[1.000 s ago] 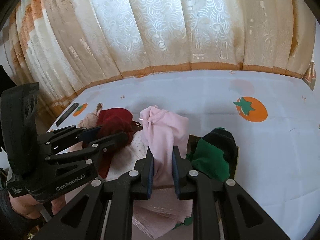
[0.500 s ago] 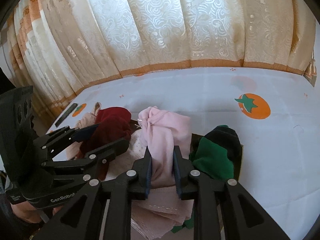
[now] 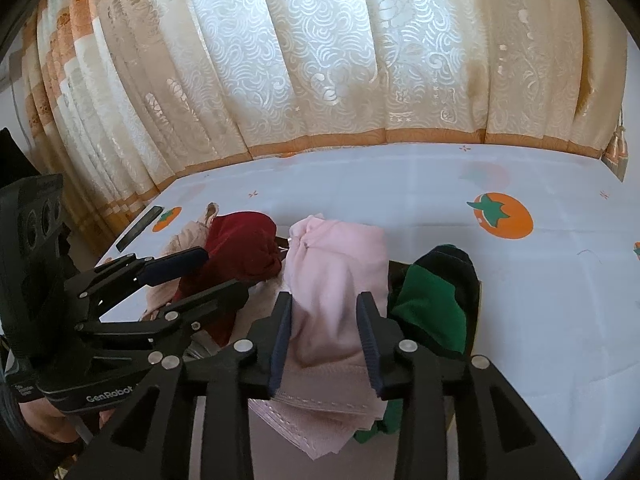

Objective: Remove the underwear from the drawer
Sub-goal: 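Open both tools to release the garments into the tray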

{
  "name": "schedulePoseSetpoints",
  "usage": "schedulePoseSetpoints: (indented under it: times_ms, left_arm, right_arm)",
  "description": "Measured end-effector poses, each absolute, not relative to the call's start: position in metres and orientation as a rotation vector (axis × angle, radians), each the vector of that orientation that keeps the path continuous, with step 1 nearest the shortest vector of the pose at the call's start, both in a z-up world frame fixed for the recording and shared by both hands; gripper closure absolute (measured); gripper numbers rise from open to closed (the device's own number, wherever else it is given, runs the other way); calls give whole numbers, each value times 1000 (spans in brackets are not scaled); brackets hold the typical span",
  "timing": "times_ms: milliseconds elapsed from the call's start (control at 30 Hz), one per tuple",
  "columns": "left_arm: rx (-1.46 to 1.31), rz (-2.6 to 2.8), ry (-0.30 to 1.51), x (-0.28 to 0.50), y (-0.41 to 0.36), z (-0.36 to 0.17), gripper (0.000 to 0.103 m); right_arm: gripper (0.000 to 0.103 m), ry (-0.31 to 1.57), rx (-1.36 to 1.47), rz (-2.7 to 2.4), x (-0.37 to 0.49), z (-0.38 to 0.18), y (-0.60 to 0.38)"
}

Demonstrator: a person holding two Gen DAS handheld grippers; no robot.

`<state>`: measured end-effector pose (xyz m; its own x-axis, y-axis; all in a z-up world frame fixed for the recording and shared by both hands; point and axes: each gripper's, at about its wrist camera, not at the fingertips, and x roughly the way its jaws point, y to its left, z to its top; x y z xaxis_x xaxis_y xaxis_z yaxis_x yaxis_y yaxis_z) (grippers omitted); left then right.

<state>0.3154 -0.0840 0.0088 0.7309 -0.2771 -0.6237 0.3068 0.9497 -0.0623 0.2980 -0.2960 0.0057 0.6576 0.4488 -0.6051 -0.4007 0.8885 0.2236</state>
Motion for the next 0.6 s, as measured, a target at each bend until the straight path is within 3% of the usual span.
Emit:
schedulePoseSetpoints:
  times_ms: [600]
  left_arm:
    - [-10,-348,635,268,-59,18,44]
  right_arm:
    - [65,672,67,523,255,16,-300]
